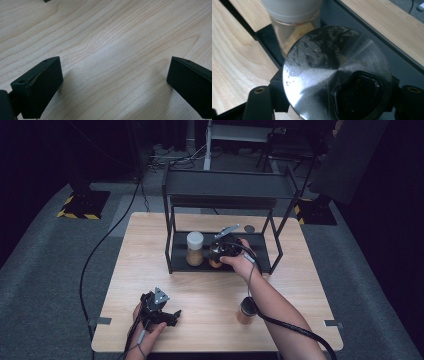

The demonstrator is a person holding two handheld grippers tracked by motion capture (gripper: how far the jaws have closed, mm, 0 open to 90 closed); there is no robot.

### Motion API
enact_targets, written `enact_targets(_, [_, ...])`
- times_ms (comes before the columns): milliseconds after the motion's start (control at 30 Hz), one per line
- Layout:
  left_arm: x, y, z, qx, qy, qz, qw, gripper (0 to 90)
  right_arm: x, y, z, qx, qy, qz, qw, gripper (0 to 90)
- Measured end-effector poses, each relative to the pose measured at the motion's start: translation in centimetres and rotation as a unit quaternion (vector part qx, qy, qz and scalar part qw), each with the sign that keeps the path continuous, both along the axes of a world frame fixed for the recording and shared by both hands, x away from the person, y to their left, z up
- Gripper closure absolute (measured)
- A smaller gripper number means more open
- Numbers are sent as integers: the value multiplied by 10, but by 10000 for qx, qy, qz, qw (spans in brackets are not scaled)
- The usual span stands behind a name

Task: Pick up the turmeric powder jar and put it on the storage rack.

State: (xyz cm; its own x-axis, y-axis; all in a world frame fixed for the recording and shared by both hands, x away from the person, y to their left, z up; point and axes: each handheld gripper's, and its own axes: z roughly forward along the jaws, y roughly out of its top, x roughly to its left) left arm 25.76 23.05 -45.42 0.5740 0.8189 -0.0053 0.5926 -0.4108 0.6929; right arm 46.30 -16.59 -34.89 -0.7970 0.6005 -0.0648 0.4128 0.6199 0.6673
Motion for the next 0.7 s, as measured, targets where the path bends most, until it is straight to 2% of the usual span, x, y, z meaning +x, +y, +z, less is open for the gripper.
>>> enact_targets(400, [0, 0, 0, 1, 0, 1, 10000, 1, 8, -4, -9, 59, 74, -192, 9998, 319])
enact_targets(433, [0, 0, 0, -1, 0, 1, 10000, 1, 9, -4, -9, 63, 129, -228, 9996, 319])
enact_targets(600, [0, 0, 0, 1, -2, -1, 10000, 1, 11, -4, -15, -21, 141, -236, 9996, 318])
enact_targets(700, [0, 0, 0, 0, 0, 0, 10000, 1, 12, -9, -17, 97, 190, -287, 9994, 315])
